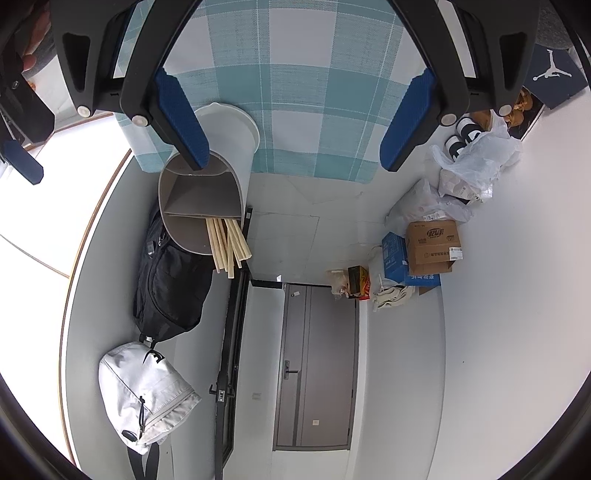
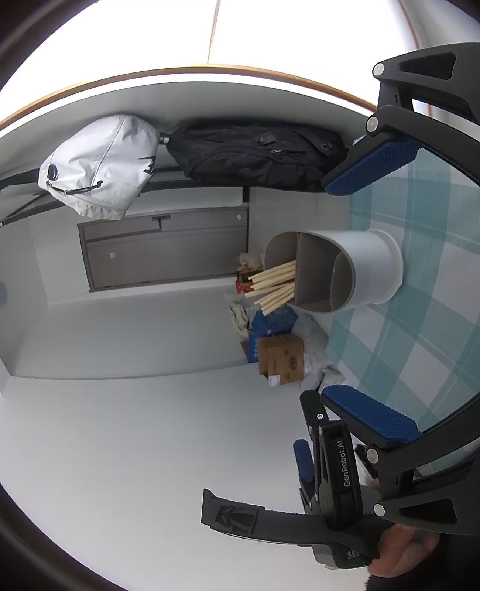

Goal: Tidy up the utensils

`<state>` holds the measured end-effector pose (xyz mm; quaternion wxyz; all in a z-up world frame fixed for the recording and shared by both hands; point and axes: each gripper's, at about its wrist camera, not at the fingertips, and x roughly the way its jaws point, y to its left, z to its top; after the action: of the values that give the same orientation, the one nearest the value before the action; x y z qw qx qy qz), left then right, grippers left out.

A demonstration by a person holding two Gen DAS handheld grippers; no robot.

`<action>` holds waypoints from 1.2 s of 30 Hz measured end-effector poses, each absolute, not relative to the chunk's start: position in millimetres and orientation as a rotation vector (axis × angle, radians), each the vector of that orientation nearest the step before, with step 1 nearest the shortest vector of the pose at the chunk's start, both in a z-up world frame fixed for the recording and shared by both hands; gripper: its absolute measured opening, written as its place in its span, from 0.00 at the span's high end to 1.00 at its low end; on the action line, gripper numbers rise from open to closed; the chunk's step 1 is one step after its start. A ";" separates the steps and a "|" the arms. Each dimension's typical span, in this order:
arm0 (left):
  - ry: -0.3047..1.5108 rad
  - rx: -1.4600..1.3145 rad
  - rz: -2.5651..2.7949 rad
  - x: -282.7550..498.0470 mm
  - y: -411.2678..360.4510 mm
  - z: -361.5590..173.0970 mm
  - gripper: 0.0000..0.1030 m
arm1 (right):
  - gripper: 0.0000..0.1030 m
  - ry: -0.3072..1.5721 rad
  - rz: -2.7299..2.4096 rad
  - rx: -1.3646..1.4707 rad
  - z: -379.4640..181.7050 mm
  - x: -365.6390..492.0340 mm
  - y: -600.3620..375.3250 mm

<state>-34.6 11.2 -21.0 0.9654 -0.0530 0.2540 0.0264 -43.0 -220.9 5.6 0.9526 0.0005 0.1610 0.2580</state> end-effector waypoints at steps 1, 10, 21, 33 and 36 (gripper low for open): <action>0.514 -0.107 0.052 -34.6 11.2 -21.0 0.12 | 0.00 0.328 0.525 -0.001 5.6 -43.0 -220.7; 0.523 -0.111 0.039 -32.8 11.3 -22.6 0.12 | 0.00 0.325 0.526 0.005 5.8 -43.0 -220.6; 0.524 -0.111 0.048 -33.5 11.6 -23.0 0.12 | 0.00 0.321 0.529 -0.001 6.4 -45.3 -220.6; 0.525 -0.105 0.049 -33.7 10.1 -22.8 0.12 | 0.00 0.322 0.528 0.000 6.2 -45.2 -220.5; 0.527 -0.105 0.050 -33.0 10.2 -23.2 0.12 | 0.00 0.320 0.530 0.001 6.2 -45.3 -220.4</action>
<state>-33.0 10.2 -23.2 0.9638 -0.0519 0.2603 0.0249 -45.3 -220.4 6.2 0.9525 0.0005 0.1576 0.2606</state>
